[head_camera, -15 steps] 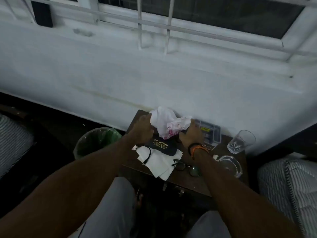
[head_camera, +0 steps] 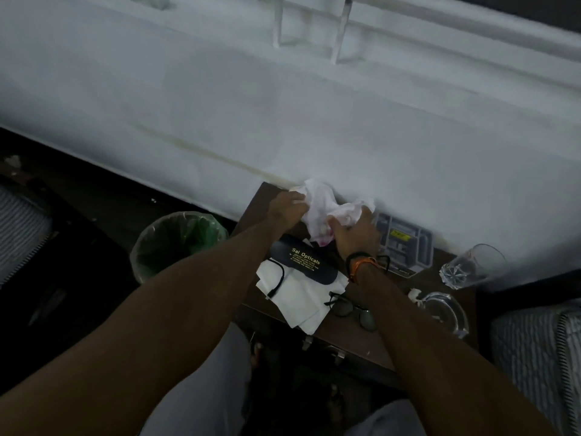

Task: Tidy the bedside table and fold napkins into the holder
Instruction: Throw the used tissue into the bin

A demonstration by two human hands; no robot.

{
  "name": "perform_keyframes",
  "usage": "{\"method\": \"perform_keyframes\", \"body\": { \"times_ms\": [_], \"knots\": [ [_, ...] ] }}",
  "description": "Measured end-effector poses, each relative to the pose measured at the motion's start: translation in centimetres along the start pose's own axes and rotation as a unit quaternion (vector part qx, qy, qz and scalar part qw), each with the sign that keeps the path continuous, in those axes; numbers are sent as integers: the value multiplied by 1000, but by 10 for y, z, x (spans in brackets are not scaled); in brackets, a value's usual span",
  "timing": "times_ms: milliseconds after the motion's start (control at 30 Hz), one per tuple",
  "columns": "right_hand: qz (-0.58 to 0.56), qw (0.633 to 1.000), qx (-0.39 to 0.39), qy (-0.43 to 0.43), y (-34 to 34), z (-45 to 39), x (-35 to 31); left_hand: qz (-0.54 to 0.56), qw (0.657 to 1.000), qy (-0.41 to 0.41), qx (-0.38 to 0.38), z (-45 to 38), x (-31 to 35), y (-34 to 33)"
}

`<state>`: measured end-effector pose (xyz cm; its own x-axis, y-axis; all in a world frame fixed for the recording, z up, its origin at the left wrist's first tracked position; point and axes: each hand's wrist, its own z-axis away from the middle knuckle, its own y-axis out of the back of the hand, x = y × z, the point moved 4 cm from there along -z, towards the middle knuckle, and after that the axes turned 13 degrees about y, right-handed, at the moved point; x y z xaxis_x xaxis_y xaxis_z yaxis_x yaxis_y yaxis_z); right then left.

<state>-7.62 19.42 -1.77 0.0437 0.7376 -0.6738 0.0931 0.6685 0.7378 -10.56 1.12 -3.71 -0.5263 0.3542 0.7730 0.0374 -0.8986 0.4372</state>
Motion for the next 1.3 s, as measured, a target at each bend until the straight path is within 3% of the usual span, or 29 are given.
{"method": "perform_keyframes", "body": {
  "times_ms": [167, 333, 500, 667, 833, 1067, 1300],
  "knots": [
    [-12, 999, 24, -42, -12, -2, -7, 102, 994, 33, -11, 1, -9, -7],
    [-30, 993, 72, -92, -21, 1, -10, 158, 987, -2, -23, 17, -3, -5],
    [-23, 994, 102, -21, -15, 5, -44, 213, 975, -48, -48, 36, 13, 27],
    [-50, 989, 104, 92, -23, 19, -109, 218, 972, -80, 21, 34, -4, 102],
    [-74, 979, 37, 184, -62, 39, -168, 219, 971, -63, 76, 34, -49, 179],
    [-80, 976, -65, 190, -152, 76, -203, 238, 958, 46, 155, 30, -141, 234],
    [-24, 969, -171, 178, -215, 89, -189, 231, 957, 86, 150, 25, -194, 235]
  ]
}}
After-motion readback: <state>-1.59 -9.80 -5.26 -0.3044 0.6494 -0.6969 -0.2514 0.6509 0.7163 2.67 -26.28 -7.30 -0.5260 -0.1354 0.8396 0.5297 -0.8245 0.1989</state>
